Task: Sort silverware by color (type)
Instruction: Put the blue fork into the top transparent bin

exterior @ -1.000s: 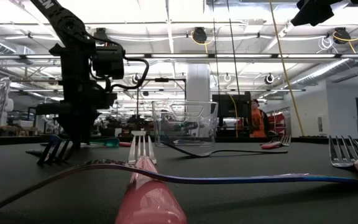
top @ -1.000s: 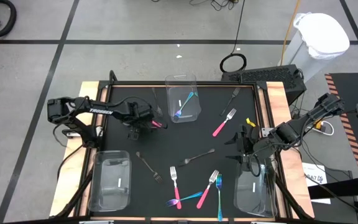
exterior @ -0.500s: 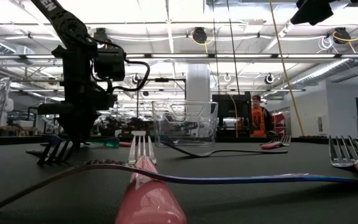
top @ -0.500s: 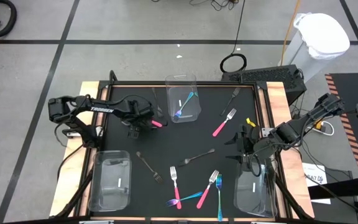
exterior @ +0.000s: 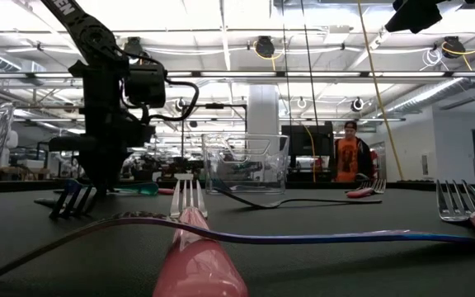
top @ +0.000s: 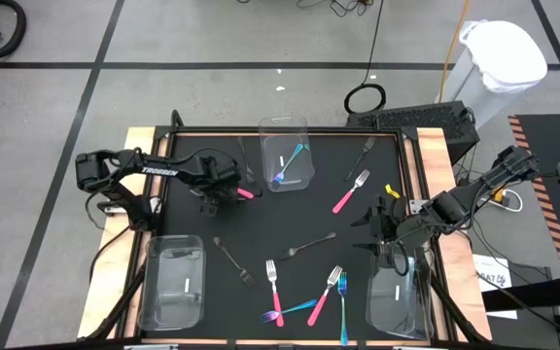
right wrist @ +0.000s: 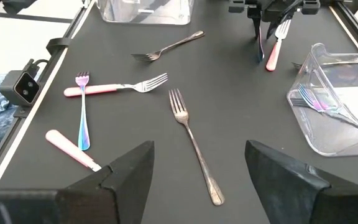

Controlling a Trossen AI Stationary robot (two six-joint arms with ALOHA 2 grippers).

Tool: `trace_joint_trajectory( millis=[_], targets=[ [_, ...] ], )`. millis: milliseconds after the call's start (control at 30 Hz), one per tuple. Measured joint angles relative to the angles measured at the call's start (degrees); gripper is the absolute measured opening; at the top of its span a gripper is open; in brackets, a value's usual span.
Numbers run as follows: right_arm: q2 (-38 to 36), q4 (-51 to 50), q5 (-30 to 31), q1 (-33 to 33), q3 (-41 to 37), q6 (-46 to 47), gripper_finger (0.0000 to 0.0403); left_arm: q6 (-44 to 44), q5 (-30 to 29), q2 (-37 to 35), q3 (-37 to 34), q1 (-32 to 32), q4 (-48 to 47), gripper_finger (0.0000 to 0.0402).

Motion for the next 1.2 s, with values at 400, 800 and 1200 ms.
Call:
trace_joint_trajectory(
  millis=[400,800,1200],
  targets=[
    [0.0,0.0,0.0,0.0,0.0,-0.2,0.0247,4.0,1.3,0.0,0.0,-0.3,-1.0,0.0009],
    [0.0,0.0,0.0,0.0,0.0,-0.2,0.0247,3.9,1.0,-0.1,0.0,-0.5,-0.9,0.0003],
    [0.0,0.0,1.8,0.0,0.0,-0.7,0.0247,-1.8,-4.7,-5.8,-0.5,-3.8,0.0,0.0001]
  ],
)
